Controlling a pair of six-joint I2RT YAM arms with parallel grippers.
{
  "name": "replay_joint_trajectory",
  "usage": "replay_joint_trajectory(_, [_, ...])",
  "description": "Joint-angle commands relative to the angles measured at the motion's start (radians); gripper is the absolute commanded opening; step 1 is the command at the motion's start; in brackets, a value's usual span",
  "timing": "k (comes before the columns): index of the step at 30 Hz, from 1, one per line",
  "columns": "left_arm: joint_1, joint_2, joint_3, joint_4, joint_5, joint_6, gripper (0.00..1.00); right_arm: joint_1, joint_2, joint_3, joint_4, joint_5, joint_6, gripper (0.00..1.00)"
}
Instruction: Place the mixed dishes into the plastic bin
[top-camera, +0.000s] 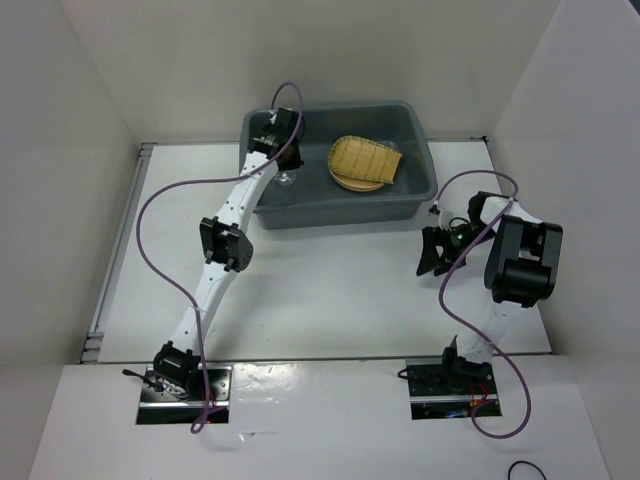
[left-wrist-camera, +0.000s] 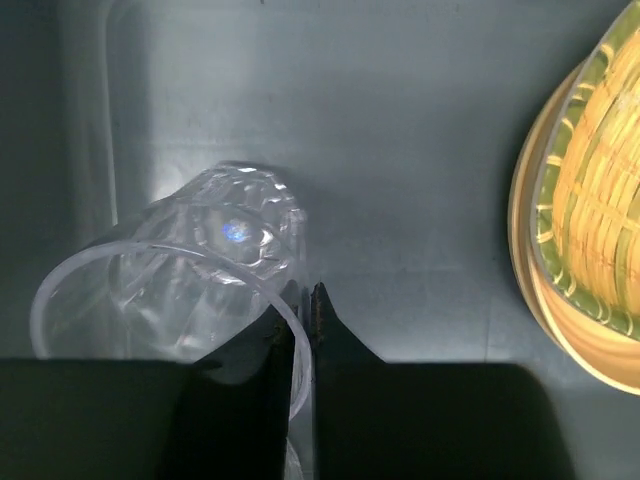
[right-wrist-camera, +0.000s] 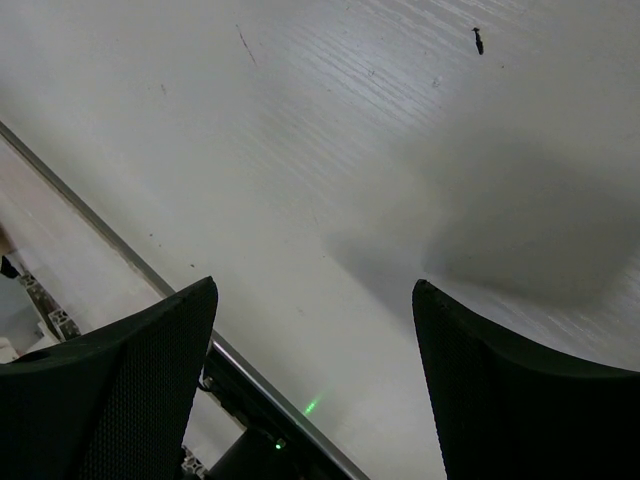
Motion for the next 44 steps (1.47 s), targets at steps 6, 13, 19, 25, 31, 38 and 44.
replay_joint_trajectory(6, [0.019,-0.069,0.067,0.083,0.020,0.002,1.00,0.008,0.017,0.011,-0.009,-0.010,-0.005,0.83])
replay_joint_trajectory(13, [-0.095,-0.356,0.067,0.114,-0.335,0.027,1.00,0.008,-0.012,0.040,-0.009,0.033,0.025,0.84])
replay_joint_trajectory(19, [-0.179,-0.622,0.038,-0.300,-0.635,-0.405,1.00,-0.035,-0.139,0.155,-0.018,0.004,0.053,0.92])
replay_joint_trajectory(25, [-0.386,-0.965,-0.584,-0.300,-0.806,-0.402,1.00,-0.176,-0.183,0.291,-0.134,-0.206,0.012,0.93])
replay_joint_trajectory(31, [-0.386,-1.679,-1.552,-0.115,-0.690,-0.617,1.00,-0.271,-0.262,0.273,-0.220,-0.232,-0.111,0.95])
replay_joint_trajectory(38, [-0.299,-2.292,-1.990,0.047,-0.526,-0.628,1.00,-0.253,-0.428,0.204,-0.124,-0.214,-0.073,0.98])
replay_joint_trajectory(44, [-0.256,-2.203,-1.969,0.091,-0.434,-0.426,1.00,-0.234,-0.473,0.196,-0.072,-0.224,-0.028,0.98])
